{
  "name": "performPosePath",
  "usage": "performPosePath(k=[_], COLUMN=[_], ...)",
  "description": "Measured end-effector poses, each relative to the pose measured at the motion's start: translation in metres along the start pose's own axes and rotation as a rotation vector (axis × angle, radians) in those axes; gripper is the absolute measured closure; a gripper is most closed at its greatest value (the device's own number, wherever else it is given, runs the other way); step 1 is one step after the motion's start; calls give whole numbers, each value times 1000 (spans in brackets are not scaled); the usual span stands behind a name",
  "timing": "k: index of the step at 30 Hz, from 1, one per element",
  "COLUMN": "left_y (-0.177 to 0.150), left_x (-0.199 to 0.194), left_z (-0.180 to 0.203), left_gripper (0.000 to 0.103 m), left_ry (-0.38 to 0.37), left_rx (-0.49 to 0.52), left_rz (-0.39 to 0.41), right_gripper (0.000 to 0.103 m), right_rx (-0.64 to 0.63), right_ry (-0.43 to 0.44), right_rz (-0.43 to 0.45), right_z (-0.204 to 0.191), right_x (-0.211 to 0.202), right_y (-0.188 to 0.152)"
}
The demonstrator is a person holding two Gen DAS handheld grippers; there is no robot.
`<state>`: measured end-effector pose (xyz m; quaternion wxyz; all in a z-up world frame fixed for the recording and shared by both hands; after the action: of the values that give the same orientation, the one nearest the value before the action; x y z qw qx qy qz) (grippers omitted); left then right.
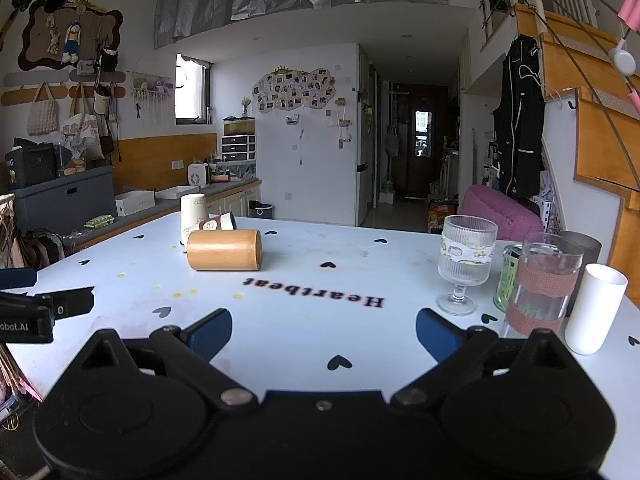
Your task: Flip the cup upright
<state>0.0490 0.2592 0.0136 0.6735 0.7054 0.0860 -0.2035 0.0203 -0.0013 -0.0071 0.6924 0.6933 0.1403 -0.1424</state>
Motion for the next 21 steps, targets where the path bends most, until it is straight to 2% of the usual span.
performPosePath(k=[21], left_y=[0], left_x=[2], left_z=[-1], left_gripper=[0], left_ry=[0], left_rx=[0], left_rz=[-1], right_gripper=[3], right_rx=[1], right_ry=[3], right_rz=[2], right_z=[-1], right_x=[-2], right_y=[0])
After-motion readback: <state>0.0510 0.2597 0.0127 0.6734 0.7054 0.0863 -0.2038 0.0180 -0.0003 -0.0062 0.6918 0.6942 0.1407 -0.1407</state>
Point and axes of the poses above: each gripper's, at about its wrist camera, not at the fingertips, and x roughly the way its jaws point, z to its right, y to its top, the point moved 2 cm from there along x, roughly the way its jaws point, and after that the axes turned 4 degrees about -z, right-handed, at the moved point
